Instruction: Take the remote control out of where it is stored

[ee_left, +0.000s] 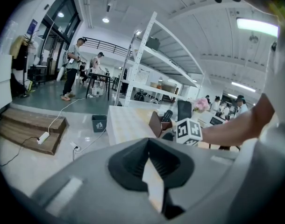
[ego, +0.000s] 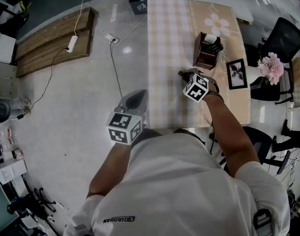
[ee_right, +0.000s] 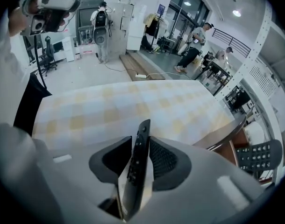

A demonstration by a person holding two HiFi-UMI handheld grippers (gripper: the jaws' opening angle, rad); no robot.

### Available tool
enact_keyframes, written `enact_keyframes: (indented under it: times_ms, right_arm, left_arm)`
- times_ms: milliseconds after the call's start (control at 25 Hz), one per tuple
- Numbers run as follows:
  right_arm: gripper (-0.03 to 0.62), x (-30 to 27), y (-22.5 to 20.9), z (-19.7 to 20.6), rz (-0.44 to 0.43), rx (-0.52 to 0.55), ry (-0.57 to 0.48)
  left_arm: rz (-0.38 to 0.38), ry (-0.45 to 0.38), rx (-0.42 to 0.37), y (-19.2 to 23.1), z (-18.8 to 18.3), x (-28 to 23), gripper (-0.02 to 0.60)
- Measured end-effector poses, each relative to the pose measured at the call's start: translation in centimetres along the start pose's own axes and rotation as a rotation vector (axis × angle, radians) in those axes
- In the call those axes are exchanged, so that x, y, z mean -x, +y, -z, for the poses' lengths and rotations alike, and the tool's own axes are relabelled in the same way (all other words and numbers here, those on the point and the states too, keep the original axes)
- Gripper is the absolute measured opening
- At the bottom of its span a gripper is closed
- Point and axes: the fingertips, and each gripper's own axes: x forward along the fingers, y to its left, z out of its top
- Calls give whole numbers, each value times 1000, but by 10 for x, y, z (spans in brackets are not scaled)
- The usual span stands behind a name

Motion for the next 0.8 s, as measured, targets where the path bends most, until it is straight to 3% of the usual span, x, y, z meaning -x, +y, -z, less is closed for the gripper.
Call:
enact_keyframes:
  times_ms: [120, 400, 560, 800]
  right_arm:
    - [156, 2, -5, 5, 2, -35, 5]
    - [148, 23, -15, 11, 29, -145, -64]
    - [124, 51, -17, 4, 32, -336, -202]
    - [94, 117, -21, -4, 68, -682, -445]
  left_arm:
    - [7, -1, -6, -2, -1, -1, 4]
    - [40, -2, 0, -11, -5, -8, 5]
    - [75, -11, 23, -19, -10, -13, 5]
    - [108, -33, -34, -34, -25, -22, 5]
